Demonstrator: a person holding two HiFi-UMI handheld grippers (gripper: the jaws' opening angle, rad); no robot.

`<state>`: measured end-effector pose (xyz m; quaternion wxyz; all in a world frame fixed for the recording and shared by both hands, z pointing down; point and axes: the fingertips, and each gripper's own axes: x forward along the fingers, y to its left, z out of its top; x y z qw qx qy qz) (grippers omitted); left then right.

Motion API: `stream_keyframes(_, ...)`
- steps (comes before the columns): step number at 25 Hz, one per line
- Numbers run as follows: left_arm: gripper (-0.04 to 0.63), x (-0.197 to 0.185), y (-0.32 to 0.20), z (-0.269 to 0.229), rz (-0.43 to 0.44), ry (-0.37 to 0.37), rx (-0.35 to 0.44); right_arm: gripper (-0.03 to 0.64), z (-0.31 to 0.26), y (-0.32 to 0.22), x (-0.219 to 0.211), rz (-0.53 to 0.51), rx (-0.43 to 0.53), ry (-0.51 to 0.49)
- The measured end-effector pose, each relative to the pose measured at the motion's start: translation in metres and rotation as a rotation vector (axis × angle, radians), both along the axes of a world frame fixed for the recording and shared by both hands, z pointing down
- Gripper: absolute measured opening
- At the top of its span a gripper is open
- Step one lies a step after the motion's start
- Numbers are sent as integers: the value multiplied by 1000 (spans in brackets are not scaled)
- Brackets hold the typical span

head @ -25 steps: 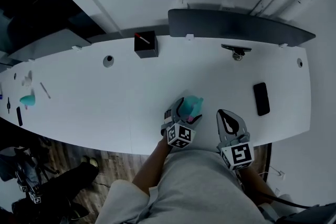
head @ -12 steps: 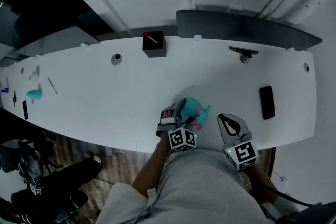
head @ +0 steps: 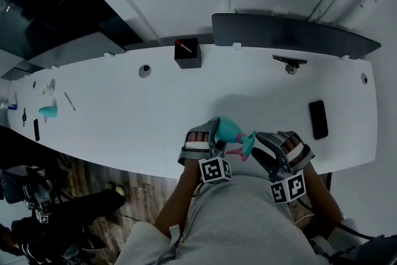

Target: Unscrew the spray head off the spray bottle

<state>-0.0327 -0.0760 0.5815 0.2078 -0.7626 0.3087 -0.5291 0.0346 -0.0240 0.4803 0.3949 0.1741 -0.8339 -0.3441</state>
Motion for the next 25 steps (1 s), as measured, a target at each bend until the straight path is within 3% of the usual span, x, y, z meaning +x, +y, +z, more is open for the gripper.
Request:
stream_keyframes(3, 393, 6, 1, -6, 16, -33, 40, 249, -5, 0, -9, -65, 15, 17)
stream_keyframes(5, 391, 8, 1, -9, 18, -55, 59, 132, -7, 2, -11, -67, -26, 7)
stream_keyframes(11, 391, 6, 3, -8, 16, -80, 66, 119, -9, 4, -12, -23, -176, -40)
stream_keyframes(15, 391, 9, 4, -6, 0, -40, 46, 122, -11, 2, -12, -19, -152, -37)
stream_keyframes(17, 391, 11, 3, -6, -20, -11, 49, 133, -14, 0, -9, 15, -157, -90)
stream_keyframes(19, 391, 9, -1, -6, -59, 6, 61, 196, -21, -1, -1, 113, -299, -254)
stream_keyframes(21, 391, 4, -6, -9, -94, 9, 82, 262, -29, -1, 8, 279, -588, -530)
stream_keyframes(23, 391, 0, -14, -15, -119, 18, 108, 289, -34, -4, 13, 463, -916, -815)
stream_keyframes(25, 391, -5, -23, -21, -141, 16, 139, 288, -34, -6, 10, 593, -1174, -1024)
